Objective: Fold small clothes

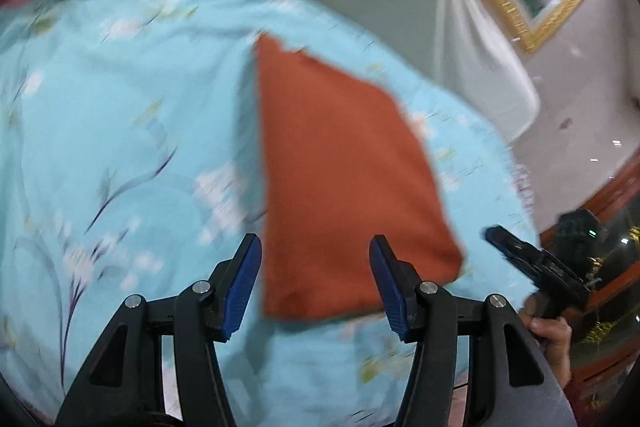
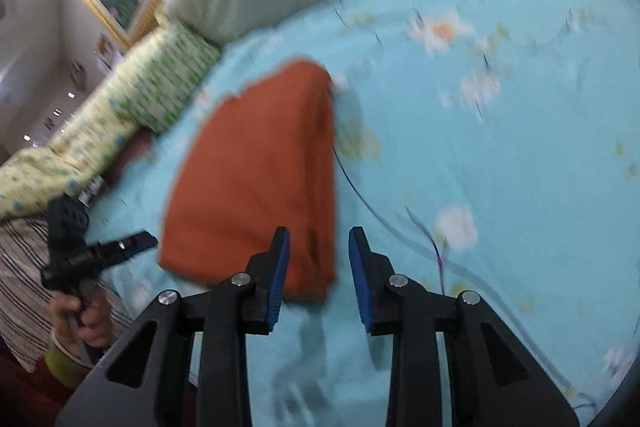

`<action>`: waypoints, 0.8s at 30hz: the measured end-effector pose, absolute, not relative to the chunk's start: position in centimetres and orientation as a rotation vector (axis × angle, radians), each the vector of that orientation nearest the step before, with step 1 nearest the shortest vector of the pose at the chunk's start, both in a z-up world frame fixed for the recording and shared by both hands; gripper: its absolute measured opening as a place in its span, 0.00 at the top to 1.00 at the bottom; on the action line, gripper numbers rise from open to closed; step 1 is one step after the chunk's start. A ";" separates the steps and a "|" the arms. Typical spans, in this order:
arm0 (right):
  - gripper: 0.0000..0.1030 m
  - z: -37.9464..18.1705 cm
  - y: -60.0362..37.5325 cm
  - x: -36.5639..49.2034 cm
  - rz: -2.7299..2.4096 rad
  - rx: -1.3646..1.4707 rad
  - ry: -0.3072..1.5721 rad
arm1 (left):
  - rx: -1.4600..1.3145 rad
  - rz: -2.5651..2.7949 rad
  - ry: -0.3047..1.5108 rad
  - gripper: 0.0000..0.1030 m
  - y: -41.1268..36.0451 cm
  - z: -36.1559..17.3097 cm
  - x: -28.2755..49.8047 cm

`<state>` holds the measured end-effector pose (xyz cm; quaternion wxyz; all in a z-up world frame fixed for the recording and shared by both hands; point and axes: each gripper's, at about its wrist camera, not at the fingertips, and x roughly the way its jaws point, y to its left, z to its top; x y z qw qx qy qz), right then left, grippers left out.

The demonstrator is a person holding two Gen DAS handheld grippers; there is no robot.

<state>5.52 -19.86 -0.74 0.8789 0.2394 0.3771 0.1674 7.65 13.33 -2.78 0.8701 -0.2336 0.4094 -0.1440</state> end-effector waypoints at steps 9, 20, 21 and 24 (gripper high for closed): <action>0.69 0.0 -14.4 17.3 0.468 0.569 0.793 | -0.471 -0.344 0.819 0.45 11.5 -2.0 16.4; 1.00 -7.0 -16.9 26.5 0.345 0.654 0.917 | -0.513 -0.312 0.895 0.50 13.4 -7.2 23.6; 1.00 -6.8 -17.1 26.4 0.341 0.657 0.909 | -0.513 -0.309 0.892 0.50 13.4 -6.8 23.0; 0.97 -4.8 -17.0 24.1 0.315 0.595 0.865 | -0.521 -0.285 0.891 0.49 13.6 -5.6 20.8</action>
